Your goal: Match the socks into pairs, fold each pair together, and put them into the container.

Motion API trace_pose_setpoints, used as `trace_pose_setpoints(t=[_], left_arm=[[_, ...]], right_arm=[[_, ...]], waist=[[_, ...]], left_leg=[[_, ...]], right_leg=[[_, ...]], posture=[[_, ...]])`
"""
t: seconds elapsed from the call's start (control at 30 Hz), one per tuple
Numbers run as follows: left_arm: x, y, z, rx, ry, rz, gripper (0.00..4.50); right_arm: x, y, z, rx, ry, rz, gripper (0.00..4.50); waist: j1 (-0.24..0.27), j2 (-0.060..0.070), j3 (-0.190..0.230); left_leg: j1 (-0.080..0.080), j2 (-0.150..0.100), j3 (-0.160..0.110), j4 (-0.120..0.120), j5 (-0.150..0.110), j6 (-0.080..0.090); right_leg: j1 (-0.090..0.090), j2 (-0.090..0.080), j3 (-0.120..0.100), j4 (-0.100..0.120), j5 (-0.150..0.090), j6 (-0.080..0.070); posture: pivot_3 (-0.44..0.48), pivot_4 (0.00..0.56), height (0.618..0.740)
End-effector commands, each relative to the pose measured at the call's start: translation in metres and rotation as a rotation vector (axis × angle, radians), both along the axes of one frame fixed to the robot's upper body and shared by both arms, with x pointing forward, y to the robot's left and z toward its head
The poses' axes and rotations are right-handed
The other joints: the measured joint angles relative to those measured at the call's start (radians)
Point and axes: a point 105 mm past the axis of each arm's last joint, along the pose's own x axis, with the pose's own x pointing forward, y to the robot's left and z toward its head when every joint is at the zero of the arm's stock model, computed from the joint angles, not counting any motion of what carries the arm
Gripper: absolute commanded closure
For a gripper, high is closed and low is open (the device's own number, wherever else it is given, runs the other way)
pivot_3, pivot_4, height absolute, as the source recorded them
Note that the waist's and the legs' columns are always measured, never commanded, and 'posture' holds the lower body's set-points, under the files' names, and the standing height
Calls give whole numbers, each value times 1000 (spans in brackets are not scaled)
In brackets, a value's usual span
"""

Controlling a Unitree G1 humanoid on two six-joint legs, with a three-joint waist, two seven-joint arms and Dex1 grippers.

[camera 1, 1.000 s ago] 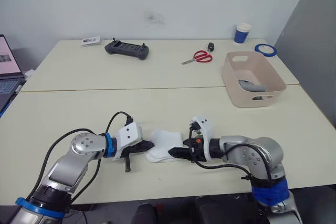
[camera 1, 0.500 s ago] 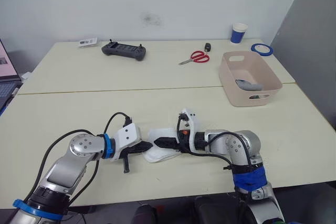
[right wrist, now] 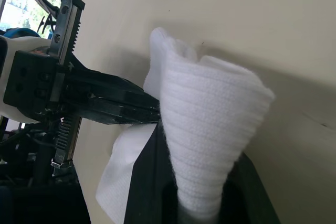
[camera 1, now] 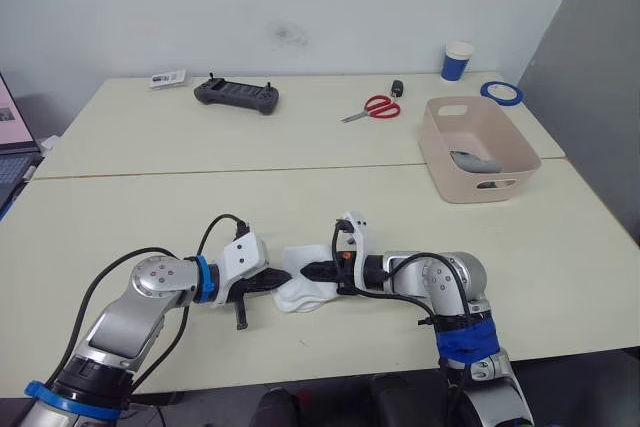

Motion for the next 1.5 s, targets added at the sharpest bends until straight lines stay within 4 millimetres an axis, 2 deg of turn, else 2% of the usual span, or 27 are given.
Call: trace_pose_setpoints(t=[0.03, 0.13, 0.17, 0.27, 0.37, 0.43, 0.57, 0.67, 0.73, 0.8, 0.87, 1.0, 1.07, 1.2, 1.27, 1.37, 1.5], left_arm=[[-1, 3, 4, -49, 36, 34, 4500], [2, 1, 16, -96, 35, 42, 4500], [4, -3, 26, -118, 19, 26, 4500], [11, -38, 80, -261, -59, -72, 3927], [15, -71, 115, -342, -114, -155, 2985], [17, -86, 128, -359, -122, -186, 2309], [32, -108, 142, -337, -165, -210, 992], [38, -118, 145, -328, -179, -230, 3], [41, -122, 144, -324, -179, -243, 0], [43, -125, 146, -329, -181, -250, 0], [40, -127, 151, -342, -177, -277, 0], [37, -131, 157, -349, -191, -302, 0], [37, -132, 159, -349, -199, -307, 0], [37, -134, 161, -353, -213, -304, 0], [36, -134, 160, -353, -217, -303, 0], [35, -136, 160, -356, -221, -298, 0], [35, -136, 161, -361, -232, -290, 0]], right_arm=[[-4, 0, 17, 56, -67, 10, 4454], [-8, -8, 21, 62, -91, 9, 4454], [-11, -14, 23, 63, -109, 9, 4454], [-21, -39, 29, 66, -155, -11, 4454], [-26, -54, 27, 64, -158, -72, 4454], [-29, -61, 24, 58, -156, -106, 4454], [-41, -77, 21, 37, -176, -193, 4454], [-45, -93, 28, 39, -233, -281, 4454], [-43, -109, 42, 46, -315, -356, 4454], [-40, -126, 66, 89, -433, -423, 4454], [-37, -146, 88, 55, -552, -448, 4454], [-8, -199, 131, -179, -775, -521, 4454], [9, -219, 148, -369, -890, -529, 4454], [44, -237, 178, -768, -1186, -423, 4454], [62, -241, 182, -987, -1328, -325, 4454], [85, -249, 176, -1269, -1492, -135, 4454], [112, -258, 161, -1527, -1578, 150, 4454]], waist=[[0, 0, 1], [1, 0, 1], [1, 0, 2], [26, -3, 7], [35, -3, 7], [31, -3, 7], [24, -3, 7], [23, -2, 8], [21, -2, 8], [24, -1, 8], [25, -1, 9], [26, 0, 11], [27, 1, 11], [25, 1, 12], [21, 1, 13], [23, 1, 13], [27, 3, 16]], left_leg=[[0, 0, 0, 0, 0, 0], [-1, 0, 0, 0, 0, 0], [-1, 0, 0, 0, 0, 0], [-4, -1, -2, 1, 0, 0], [-6, -2, -3, 3, 0, 0], [-6, -2, -2, 3, 0, 0], [-4, -2, -2, 2, 0, 0], [-4, -1, -3, 1, 0, 0], [-4, -1, -3, 1, 0, 0], [-4, -1, -2, 2, 0, 0], [-4, -2, -2, 2, 0, 0], [-4, -4, 1, 3, 0, 0], [-3, -4, 1, 2, 0, 0], [-3, -4, 1, 1, 0, 0], [-2, -4, 1, 1, 0, 0], [-2, -4, 2, 1, 0, 0], [-3, -4, 4, 2, 0, 0]], right_leg=[[0, 0, 0, 0, 0, 0], [-1, 0, 0, -1, 0, 0], [-1, 0, 0, -1, 0, 0], [-1, -1, -2, -1, -1, 1], [-1, -2, -4, -2, 0, 2], [-1, -2, -2, -2, 0, 3], [-1, 0, -1, -2, 0, 3], [-1, 1, -1, -2, 0, 3], [-1, 2, -1, -2, 0, 3], [-1, 1, 0, -2, 0, 3], [-1, 1, 0, -2, 0, 3], [0, -2, 1, -2, 0, 4], [0, -2, 1, -3, 1, 4], [-1, -1, 1, -3, 0, 4], [-1, -1, 2, -3, -1, 4], [-1, -1, 2, -3, -1, 5], [-1, -3, 3, -3, -2, 5]], posture=[[0, 150, 740], [0, 150, 740], [0, 150, 740], [0, 150, 740], [0, 150, 740], [0, 150, 740], [0, 150, 740], [0, 150, 740], [0, 150, 740], [0, 150, 740], [0, 150, 740], [0, 150, 740], [0, 150, 740], [0, 150, 740], [0, 150, 740], [0, 150, 740], [0, 150, 740]])
